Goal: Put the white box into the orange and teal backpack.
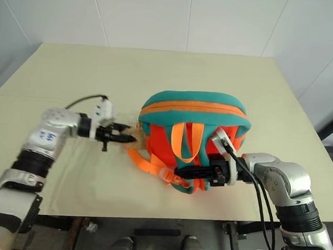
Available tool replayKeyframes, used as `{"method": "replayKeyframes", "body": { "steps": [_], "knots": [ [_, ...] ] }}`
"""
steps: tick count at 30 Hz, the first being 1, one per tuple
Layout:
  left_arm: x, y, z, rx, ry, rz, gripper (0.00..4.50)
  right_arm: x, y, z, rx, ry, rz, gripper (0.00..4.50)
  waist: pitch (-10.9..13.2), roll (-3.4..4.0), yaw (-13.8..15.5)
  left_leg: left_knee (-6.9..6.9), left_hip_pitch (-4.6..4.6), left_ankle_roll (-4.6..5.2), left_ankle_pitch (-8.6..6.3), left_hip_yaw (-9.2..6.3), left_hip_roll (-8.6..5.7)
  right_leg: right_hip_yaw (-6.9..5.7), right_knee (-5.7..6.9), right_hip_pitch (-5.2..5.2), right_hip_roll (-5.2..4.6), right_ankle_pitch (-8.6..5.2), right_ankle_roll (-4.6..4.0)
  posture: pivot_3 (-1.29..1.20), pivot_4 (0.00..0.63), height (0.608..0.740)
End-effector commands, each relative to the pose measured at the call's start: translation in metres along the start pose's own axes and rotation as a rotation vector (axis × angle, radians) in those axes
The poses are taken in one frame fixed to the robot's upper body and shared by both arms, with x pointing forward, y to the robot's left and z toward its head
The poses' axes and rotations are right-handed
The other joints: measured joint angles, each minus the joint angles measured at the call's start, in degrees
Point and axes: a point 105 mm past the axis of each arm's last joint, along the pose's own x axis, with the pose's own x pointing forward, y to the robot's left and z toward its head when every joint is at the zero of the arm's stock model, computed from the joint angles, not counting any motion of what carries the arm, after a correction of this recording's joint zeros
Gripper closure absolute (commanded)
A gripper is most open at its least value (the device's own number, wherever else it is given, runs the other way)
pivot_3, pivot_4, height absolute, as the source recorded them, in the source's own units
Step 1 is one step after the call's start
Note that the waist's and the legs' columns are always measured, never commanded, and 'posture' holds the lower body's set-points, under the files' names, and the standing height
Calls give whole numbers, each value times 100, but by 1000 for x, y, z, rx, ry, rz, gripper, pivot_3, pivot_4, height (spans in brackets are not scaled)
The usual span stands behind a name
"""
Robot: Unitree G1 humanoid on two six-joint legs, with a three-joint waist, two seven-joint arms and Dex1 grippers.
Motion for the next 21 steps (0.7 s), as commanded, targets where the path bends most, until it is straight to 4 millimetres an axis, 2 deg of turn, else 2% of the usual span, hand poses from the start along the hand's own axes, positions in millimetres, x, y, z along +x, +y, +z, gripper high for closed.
{"method": "replayKeyframes", "body": {
  "steps": [1, 5, 8, 11, 14, 16, 18, 19, 21],
  "knots": [
    [13, -9, -19, -41, 41, -19, 3268, 2, 7, 6, -29, -32, 16, 4500, -6, 11, 4, 0, 3, 0, 0, 0, 0, 0, 2, 1, 0, 0, 0, 0, 150, 740],
    [17, -17, -25, -94, 12, -5, 3268, 4, -2, 11, -30, -97, -47, 4500, -15, 14, 45, 15, 12, 1, 1, 0, -1, 0, 0, 18, -1, 1, 0, 0, 150, 740],
    [6, -19, -18, -84, -11, 15, 3268, 4, -8, 18, -107, -132, -104, 4500, -19, 15, 30, 25, 13, 1, 1, 0, -1, 1, -11, 26, -1, 4, -7, 0, 150, 740],
    [-11, -24, -14, -107, -12, 31, 2603, -1, -6, 24, -165, -157, -132, 3578, -19, 15, 5, 25, 11, 1, 1, 0, 0, 1, -15, 26, -1, 6, -10, 0, 150, 740],
    [-31, -33, -11, -110, -12, 50, 1645, -10, -4, 29, -257, -149, -185, 2594, -18, 17, -38, 15, 12, 1, 0, 0, 0, 1, -12, 20, -1, 8, -4, 0, 150, 740],
    [-47, -42, -10, -102, -2, 67, 970, -18, -3, 25, -347, -92, -234, 1880, -18, 17, -48, 1, 11, 1, 0, 1, 1, 2, -9, 10, -1, 8, -5, 0, 150, 740],
    [-59, -48, -1, -97, -36, 82, 255, -25, -2, 16, -420, -16, -269, 1126, -17, 17, -26, -17, 11, 1, 0, 1, 1, 0, -9, 2, 0, 1, -10, 0, 150, 740],
    [-65, -49, 6, -106, -68, 106, 8, -29, 0, 17, -426, -18, -278, 815, -16, 16, -15, -22, 9, 1, 0, 0, 1, 0, -9, -1, -1, -1, -10, 0, 150, 740],
    [-73, -53, 14, -113, -97, 134, 0, -37, 3, 21, -443, -36, -301, 144, -15, 14, 3, -22, 6, 2, -1, 0, 2, -1, -12, -2, -1, -2, -10, 0, 150, 740]
  ]
}}
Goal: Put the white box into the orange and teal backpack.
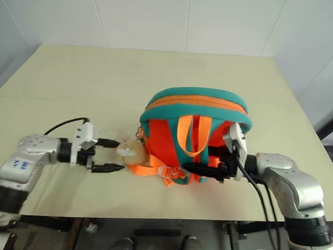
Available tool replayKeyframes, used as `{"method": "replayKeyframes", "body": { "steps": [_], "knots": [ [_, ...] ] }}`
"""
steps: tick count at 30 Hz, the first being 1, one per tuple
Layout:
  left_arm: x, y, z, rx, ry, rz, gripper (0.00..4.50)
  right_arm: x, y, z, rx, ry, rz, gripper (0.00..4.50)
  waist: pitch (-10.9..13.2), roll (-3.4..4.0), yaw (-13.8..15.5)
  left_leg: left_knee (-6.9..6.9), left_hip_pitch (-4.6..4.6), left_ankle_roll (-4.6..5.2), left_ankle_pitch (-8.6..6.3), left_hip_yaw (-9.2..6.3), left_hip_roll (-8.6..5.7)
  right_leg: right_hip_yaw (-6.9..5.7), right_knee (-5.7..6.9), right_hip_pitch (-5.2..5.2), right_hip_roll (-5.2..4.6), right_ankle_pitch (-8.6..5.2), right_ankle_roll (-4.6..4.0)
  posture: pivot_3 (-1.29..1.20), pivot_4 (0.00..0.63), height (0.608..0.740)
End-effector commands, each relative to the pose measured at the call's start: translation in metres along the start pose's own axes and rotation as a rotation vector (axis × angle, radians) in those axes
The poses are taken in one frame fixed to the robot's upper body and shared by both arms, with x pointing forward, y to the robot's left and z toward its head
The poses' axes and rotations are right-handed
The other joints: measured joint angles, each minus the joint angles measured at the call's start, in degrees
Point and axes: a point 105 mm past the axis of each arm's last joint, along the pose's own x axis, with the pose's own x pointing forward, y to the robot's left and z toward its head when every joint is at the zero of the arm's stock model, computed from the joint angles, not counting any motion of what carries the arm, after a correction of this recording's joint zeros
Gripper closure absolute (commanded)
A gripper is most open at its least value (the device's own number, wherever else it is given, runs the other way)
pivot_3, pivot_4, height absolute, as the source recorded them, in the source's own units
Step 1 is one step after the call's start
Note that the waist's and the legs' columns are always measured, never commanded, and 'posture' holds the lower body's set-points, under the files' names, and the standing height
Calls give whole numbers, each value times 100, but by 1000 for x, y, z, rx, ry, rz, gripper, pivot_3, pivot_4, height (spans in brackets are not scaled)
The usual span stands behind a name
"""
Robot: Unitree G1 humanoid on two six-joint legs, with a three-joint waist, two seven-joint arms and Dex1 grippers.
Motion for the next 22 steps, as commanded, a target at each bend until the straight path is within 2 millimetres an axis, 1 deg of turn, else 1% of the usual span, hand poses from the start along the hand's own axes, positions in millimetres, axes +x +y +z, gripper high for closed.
{"method": "replayKeyframes", "body": {
  "steps": [1, 2, 4, 5, 6, 7, 9, 11, 13, 17, 22],
  "knots": [
    [-17, -11, 30, 82, -68, 21, 0, -15, 3, 19, -117, -39, -34, 55, 1, -2, 18, 3, -2, 0, 0, 0, 0, -1, -1, 2, -1, 1, 1, 0, 150, 740],
    [-18, -16, 29, 98, -49, 11, 0, -19, 1, 19, -128, -37, -57, 55, 1, -2, 16, 5, -4, 0, 0, 0, -1, 0, -8, 3, -2, 1, 0, 0, 150, 740],
    [-23, -22, 27, 106, -17, -4, 0, -35, -5, 15, -162, -7, -108, 55, 1, -2, 19, 5, -1, -1, 0, 2, -1, 1, -28, 13, -3, -1, -7, 0, 150, 740],
    [-26, -22, 26, 107, -11, 2, 0, -43, -8, 12, -167, 14, -129, 55, 1, -2, 19, 4, -2, -1, 0, 3, -1, 0, -40, 15, -3, -10, -26, 0, 150, 740],
    [-28, -23, 26, 104, -11, 6, 0, -50, -11, 9, -172, 28, -157, 55, 1, -2, 19, 5, -2, -1, 0, 4, -1, 0, -48, 19, -3, -38, -77, 0, 150, 740],
    [-29, -23, 27, 102, -12, 9, 0, -55, -14, 8, -175, 34, -174, 55, 1, -3, 15, 5, -3, 0, 0, 9, -1, 1, -54, 20, -5, -38, -77, 0, 150, 740],
    [-29, -21, 31, 100, -44, 37, 0, -71, -22, 6, -193, 53, -234, 55, 1, -3, 6, 6, -2, 0, 0, 10, -1, 1, -55, 20, -4, -37, -79, 0, 150, 740],
    [-28, -24, 35, 94, -77, 45, 0, -84, -27, 10, -229, 52, -294, 55, 1, -2, 2, 6, 0, 1, 1, 11, 0, 2, -54, 20, -4, -36, -79, 0, 150, 740],
    [-27, -27, 36, 85, -84, 40, 0, -89, -29, 14, -249, 48, -317, 55, 2, -2, -5, 6, 0, 2, 1, 13, -1, 4, -52, 20, -5, -36, -78, 0, 150, 740],
    [-24, -28, 35, 83, -84, 25, 0, -94, -32, 17, -288, 43, -348, 55, 2, -2, -19, 6, 7, 2, 2, 15, 1, 6, -47, 19, -3, -36, -79, 0, 150, 740],
    [-26, -22, 38, 91, -73, 23, 0, -91, -33, 16, -309, 67, -315, 55, 2, -2, -8, 8, 6, 3, 3, 20, 0, 11, -48, 19, -4, -35, -79, 0, 150, 740]
  ]
}}
